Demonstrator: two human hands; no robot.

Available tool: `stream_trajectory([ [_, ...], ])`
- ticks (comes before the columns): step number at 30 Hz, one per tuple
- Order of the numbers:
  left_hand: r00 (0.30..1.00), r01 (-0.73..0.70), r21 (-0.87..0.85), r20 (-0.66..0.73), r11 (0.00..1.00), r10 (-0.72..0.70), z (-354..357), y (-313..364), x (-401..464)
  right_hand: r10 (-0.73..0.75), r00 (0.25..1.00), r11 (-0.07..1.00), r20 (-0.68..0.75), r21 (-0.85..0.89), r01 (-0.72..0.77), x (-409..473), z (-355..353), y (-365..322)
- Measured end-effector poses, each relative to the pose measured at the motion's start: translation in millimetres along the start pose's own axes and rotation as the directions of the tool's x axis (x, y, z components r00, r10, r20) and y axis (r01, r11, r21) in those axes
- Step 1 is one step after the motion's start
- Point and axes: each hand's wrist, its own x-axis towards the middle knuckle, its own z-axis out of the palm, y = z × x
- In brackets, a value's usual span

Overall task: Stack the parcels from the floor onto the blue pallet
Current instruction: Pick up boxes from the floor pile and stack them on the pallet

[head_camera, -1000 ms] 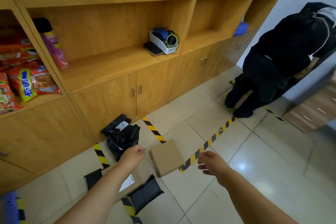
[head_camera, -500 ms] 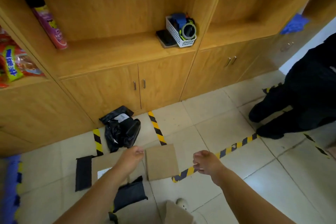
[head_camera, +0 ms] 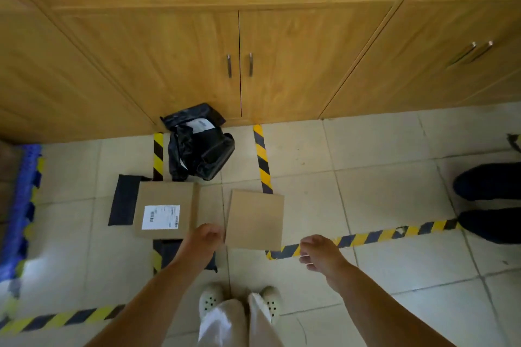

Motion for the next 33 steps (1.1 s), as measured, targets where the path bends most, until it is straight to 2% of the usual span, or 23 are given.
stream_trajectory([
  [5, 0.999, 0.041, 0.001, -0.006, 0.999, -0.041, 31, -50, 109, -0.063, 0.997, 0.998, -0.047, 0.015, 0.063, 101, 23, 16],
  [10, 0.999, 0.048, 0.072, -0.013, 0.996, -0.047, 68, -96, 218, 0.043, 0.999, 0.998, 0.001, -0.052, -0.043, 227, 58, 28],
  [13, 0.999, 0.044, 0.123, -0.018, 0.991, -0.042, 87, -123, 276, 0.050, 0.998, 0.993, -0.049, -0.103, -0.055, 297, 76, 41],
  [17, 0.997, 0.070, 0.205, 0.021, 0.976, -0.076, 108, -155, 341, -0.041, 0.988, 0.977, -0.147, -0.211, 0.009, 370, 93, 55],
  [20, 0.994, 0.049, 0.324, 0.073, 0.945, -0.077, 120, -174, 381, -0.027, 0.975, 0.985, -0.222, -0.170, -0.012, 410, 101, 58],
  [22, 0.991, 0.071, 0.286, 0.086, 0.956, -0.099, 128, -185, 404, 0.012, 0.977, 0.995, -0.213, -0.092, -0.033, 428, 105, 59],
  [26, 0.980, 0.135, 0.099, 0.130, 0.986, -0.147, 138, -184, 417, 0.046, 0.995, 0.990, -0.085, 0.135, -0.034, 440, 110, 60],
  [33, 0.989, 0.123, -0.075, 0.094, 0.990, -0.116, 114, -160, 387, -0.024, 0.997, 0.974, -0.070, 0.222, 0.039, 392, 101, 37],
])
